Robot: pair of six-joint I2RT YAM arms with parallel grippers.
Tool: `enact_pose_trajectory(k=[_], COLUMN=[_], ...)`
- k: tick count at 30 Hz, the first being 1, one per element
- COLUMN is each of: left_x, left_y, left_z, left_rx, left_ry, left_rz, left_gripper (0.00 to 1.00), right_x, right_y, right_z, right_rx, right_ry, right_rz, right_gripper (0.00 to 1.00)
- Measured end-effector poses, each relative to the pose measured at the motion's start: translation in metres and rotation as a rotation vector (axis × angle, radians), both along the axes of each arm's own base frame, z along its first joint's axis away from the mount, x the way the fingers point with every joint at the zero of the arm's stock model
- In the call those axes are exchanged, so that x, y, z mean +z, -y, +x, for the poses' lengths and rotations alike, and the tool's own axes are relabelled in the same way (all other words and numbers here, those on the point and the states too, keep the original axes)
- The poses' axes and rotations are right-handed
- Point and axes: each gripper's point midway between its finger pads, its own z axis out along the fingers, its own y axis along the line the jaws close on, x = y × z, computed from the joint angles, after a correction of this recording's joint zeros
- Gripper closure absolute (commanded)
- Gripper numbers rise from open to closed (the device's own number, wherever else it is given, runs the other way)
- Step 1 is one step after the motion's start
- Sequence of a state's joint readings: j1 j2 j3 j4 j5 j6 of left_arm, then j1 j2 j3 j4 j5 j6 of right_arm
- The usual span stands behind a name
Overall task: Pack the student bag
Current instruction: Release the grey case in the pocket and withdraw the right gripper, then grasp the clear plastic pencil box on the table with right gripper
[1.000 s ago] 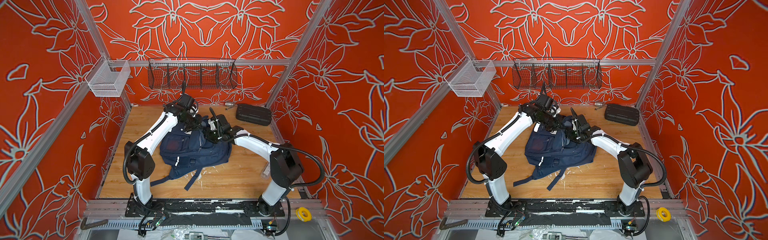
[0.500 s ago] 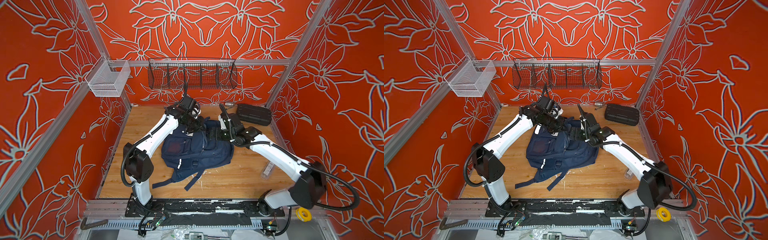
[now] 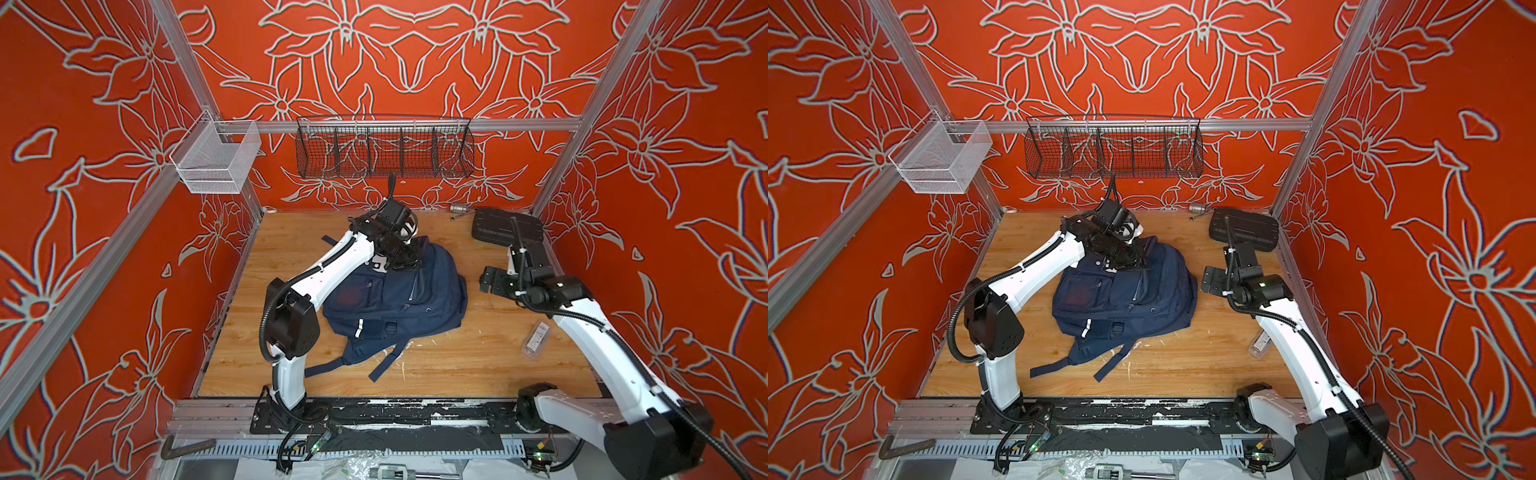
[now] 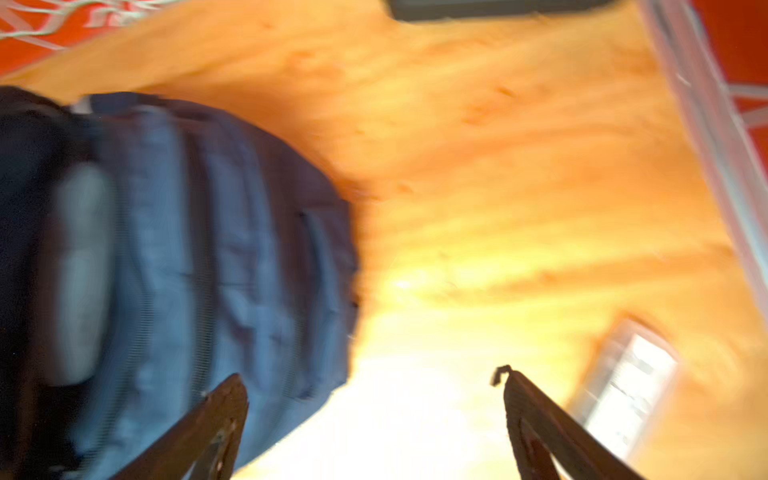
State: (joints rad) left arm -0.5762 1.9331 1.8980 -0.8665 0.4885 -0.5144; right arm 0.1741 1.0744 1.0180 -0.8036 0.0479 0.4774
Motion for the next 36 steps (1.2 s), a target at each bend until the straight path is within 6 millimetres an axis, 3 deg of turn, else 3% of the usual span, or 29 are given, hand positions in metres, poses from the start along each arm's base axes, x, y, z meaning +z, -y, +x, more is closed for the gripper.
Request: enact_pose_trajectory(k=[7,14,19,33,36], left_x=[0.031,0.070,0.092,0.052,0.051], left_y=[0.006,-0.024,-0.045,-0.099,-0.104], left_z=[0.008,0.005,0.004,0.031,0.034], left_rx=[-0.018,0.026,0.061,0.106,0.098], left_ry=[0.133,0.312,0.390,0.388,0.400], left_rz=[0.004,0.058,0.060,0.180,0.193], left_gripper=[0.49,0.42,0.42,0.42,0.42], right_x=[-0.053,-0.079,-0.093,-0.134,-0.138], right_y=[0.054,0.087,0.095,0.093,0.096], right_z=[-0.042,-0.072,-0.075,-0.101,-0.103], right_rx=[-0.226,-0.401,-0.495,-0.591,-0.604], right_ry=[-0.182,-0.267,-0.319,-0.492,-0.499], right_rz=[0.007,0.042,0.117,0.155,0.138], right_gripper=[0.03,0.03,0.03,0.03,0.08])
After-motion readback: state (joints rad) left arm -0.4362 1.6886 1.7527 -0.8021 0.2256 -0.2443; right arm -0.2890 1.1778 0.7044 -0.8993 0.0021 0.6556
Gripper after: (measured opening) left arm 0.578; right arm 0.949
